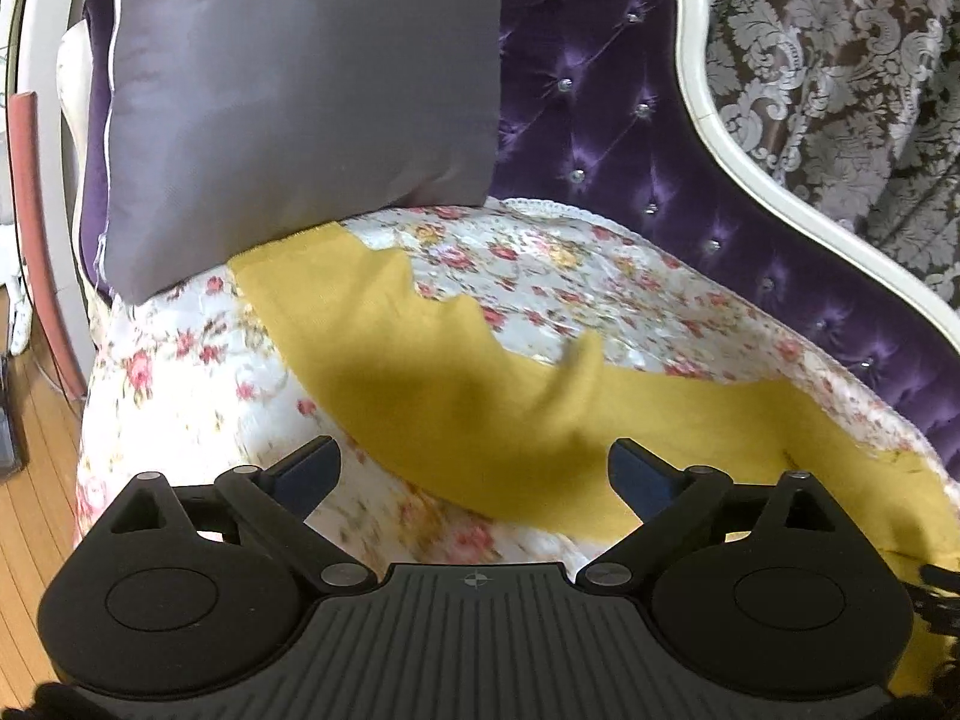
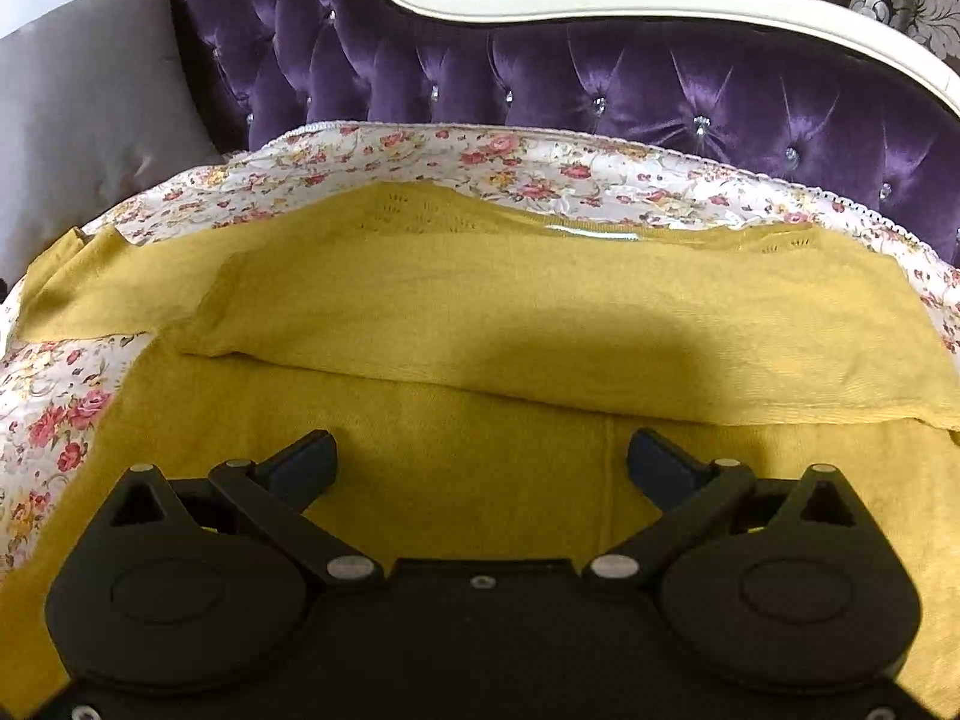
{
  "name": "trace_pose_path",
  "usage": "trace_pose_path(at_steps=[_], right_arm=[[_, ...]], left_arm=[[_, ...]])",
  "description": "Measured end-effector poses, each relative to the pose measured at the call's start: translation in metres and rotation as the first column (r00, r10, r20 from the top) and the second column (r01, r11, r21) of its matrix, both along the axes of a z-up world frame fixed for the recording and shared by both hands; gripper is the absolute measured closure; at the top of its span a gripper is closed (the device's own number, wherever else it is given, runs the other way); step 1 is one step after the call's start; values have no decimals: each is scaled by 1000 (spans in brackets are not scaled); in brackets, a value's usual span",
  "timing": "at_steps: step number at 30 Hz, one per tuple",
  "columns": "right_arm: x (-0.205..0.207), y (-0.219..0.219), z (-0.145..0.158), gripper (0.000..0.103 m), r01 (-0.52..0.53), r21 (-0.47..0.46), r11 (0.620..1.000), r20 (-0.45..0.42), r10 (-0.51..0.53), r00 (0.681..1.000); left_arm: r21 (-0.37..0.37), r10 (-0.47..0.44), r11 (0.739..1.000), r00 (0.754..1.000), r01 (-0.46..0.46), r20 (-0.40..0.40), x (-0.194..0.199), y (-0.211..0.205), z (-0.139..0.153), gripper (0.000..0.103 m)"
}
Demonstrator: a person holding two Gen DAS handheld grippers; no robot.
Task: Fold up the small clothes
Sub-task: 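Move the left gripper to the other sleeve near the grey pillow, then grasp the other sleeve cuff with the left gripper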
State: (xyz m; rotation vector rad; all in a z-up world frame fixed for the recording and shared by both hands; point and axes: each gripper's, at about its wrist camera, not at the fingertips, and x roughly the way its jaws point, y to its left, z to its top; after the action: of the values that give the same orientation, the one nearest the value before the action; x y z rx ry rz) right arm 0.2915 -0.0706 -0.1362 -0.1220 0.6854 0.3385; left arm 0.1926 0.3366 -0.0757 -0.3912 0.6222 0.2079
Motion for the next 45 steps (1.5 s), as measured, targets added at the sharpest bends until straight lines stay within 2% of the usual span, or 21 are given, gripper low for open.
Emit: trace_pose_path(at_steps=[6,11,16,22,30,32,33,34,36,37,41,45], right_arm=[[7,5,5,0,2,-23,1000,-66,-3,998],[12,7,7,0,-6,-33,999,-99,3,995],[13,7,8,0,-17,-35,999,-110,13,994],[16,8,8,0,-30,-30,999,-120,26,992],[18,8,9,0,-50,-38,998,-133,44,990],[19,9,10,0,-51,-37,998,-139,45,989],[19,9,10,0,-52,-37,998,-141,46,989],[19,9,10,0,-53,-36,998,-143,48,989],[19,8,11,0,-57,-31,998,-145,52,988],[19,7,12,0,-60,-29,998,-147,55,988],[13,1,17,0,-68,-1,998,-154,67,986],[6,-7,20,0,-69,51,996,-164,77,983]], left_arm=[[-8,37,999,999,-37,-1,19,29,-10,6],[-59,50,997,999,-49,8,36,52,-22,6],[-23,24,999,999,-23,34,49,60,-20,7],[-58,39,998,998,-36,50,56,73,-19,7],[-65,81,995,994,-77,66,50,69,-23,8],[-68,103,993,993,-99,57,56,69,-20,21],[-67,99,993,993,-95,62,59,69,-19,55],[-83,85,993,994,-80,64,62,70,-18,94],[-112,104,989,993,-99,48,64,69,-17,93],[-100,112,989,992,-107,54,63,66,-14,93],[-33,171,985,969,-168,179,33,54,23,93],[2,232,971,943,-239,239,7,54,54,93]])
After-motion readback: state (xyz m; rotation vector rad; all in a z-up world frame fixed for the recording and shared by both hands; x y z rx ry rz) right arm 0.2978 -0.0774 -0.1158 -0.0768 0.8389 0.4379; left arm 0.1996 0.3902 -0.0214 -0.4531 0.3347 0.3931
